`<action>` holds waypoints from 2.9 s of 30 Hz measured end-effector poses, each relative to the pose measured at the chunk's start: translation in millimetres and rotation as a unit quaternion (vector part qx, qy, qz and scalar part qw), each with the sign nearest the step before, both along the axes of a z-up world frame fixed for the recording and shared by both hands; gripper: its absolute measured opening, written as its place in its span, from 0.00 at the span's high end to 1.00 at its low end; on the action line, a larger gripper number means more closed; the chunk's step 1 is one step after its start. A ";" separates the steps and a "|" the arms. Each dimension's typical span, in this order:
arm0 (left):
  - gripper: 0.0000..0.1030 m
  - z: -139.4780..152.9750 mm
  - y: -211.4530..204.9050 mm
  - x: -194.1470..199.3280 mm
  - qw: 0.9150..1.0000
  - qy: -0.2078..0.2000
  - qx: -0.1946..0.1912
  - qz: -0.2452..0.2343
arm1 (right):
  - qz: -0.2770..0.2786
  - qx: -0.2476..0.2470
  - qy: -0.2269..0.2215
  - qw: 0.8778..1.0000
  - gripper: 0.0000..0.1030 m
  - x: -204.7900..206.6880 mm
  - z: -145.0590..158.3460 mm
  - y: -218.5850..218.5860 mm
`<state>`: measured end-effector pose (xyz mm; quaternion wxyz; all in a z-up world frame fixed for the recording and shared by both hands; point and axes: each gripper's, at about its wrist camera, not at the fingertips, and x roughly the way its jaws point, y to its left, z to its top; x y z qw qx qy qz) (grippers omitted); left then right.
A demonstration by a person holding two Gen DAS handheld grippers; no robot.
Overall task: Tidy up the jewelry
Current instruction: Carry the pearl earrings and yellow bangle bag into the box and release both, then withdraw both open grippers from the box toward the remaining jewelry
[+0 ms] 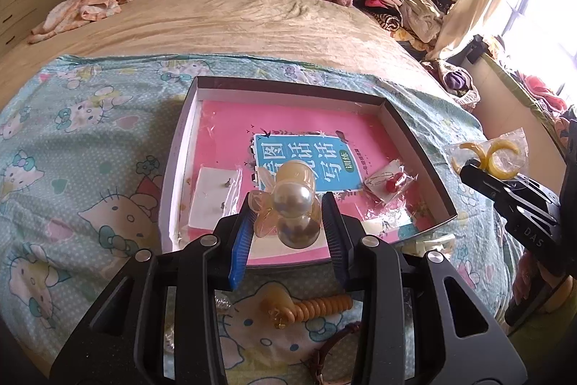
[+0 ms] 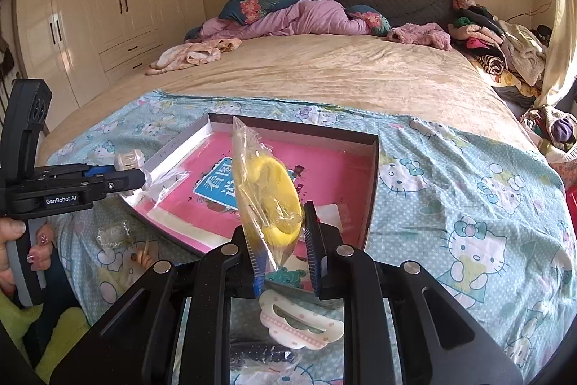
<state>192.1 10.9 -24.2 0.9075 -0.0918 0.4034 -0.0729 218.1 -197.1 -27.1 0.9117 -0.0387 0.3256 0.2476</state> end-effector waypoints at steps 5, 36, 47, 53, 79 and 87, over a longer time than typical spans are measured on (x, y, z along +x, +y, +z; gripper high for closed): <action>0.72 -3.9 -5.4 10.6 1.000 0.001 0.005 -0.004 | -0.010 -0.004 0.001 1.000 0.83 10.4 -1.0 -0.2; 0.72 -34.8 -23.2 45.5 0.998 0.012 0.054 -0.018 | -0.065 -0.102 0.029 0.992 0.83 93.5 -53.0 22.8; 0.72 -41.8 -18.4 52.7 0.997 0.017 0.078 -0.009 | -0.040 -0.077 0.059 0.994 0.72 91.7 -66.7 32.3; 0.72 -45.9 -18.6 51.5 0.997 0.026 0.069 -0.013 | -0.025 -0.060 0.060 0.996 0.57 78.1 -62.0 32.4; 0.41 -27.9 -21.4 30.7 0.999 0.017 0.046 -0.017 | -0.045 0.002 0.048 0.998 0.23 34.6 -27.1 -2.9; 0.19 -4.8 -10.7 17.6 0.999 -0.003 0.035 0.002 | -0.052 0.012 0.036 0.998 0.19 24.4 -15.3 -10.3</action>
